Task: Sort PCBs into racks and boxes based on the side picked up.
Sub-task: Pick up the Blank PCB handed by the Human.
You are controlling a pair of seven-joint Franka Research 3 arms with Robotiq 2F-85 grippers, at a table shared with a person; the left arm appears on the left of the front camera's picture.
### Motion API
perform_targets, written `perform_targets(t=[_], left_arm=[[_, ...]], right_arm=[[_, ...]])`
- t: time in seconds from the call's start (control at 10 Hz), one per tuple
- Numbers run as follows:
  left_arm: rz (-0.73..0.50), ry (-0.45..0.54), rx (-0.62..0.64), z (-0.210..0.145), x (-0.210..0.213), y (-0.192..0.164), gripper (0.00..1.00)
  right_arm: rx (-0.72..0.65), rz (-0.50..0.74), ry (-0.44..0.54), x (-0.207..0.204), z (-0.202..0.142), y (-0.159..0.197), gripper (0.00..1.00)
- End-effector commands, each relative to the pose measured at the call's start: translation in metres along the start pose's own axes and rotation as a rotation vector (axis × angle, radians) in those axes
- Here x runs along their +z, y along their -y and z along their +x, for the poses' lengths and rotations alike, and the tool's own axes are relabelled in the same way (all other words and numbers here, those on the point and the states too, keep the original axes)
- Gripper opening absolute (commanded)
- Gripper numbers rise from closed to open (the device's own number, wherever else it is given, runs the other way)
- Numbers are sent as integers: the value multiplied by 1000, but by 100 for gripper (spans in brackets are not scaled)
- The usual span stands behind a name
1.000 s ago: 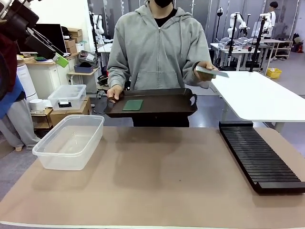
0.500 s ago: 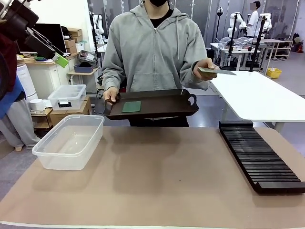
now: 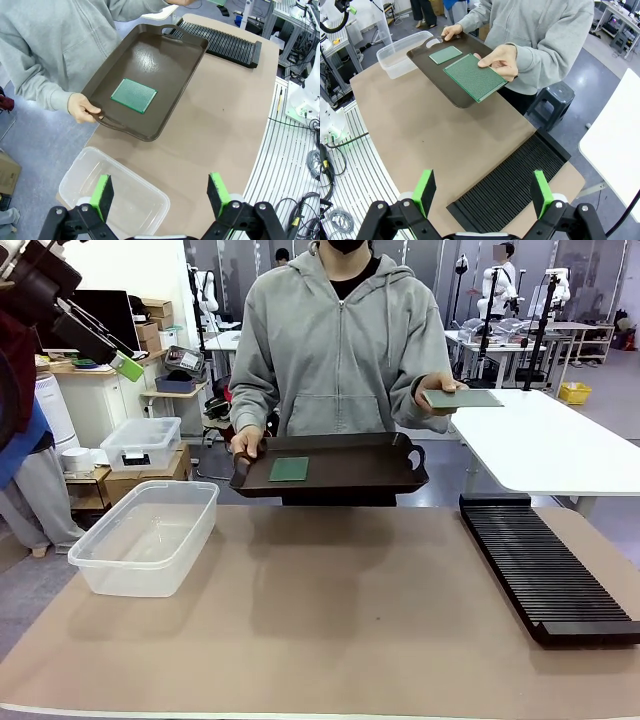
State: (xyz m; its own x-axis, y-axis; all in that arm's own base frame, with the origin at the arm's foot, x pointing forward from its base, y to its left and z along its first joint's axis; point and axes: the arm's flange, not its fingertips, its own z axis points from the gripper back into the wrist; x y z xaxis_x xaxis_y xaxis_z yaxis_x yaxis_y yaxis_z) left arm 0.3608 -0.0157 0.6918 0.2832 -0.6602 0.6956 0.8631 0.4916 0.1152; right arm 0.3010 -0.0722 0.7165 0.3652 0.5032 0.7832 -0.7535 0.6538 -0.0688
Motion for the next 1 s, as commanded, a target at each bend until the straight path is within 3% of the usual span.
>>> perform_targets(t=[0.0, 0.2, 0.5, 0.8, 0.9], left_arm=[[6, 1, -2, -1, -1, 0, 100], [6, 1, -2, -1, -1, 0, 100], [6, 1, -2, -1, -1, 0, 100], [6, 1, -2, -1, -1, 0, 100], [6, 1, -2, -1, -1, 0, 100]], right_arm=[[-61, 49, -14, -7, 2, 3, 100], [-278, 167, -21, -20, 10, 28, 100], [-622, 388, -80, -66, -7, 67, 100], [-858, 511, -121, -120, -33, 87, 100], [-930, 548, -93, -137, -40, 89, 100]])
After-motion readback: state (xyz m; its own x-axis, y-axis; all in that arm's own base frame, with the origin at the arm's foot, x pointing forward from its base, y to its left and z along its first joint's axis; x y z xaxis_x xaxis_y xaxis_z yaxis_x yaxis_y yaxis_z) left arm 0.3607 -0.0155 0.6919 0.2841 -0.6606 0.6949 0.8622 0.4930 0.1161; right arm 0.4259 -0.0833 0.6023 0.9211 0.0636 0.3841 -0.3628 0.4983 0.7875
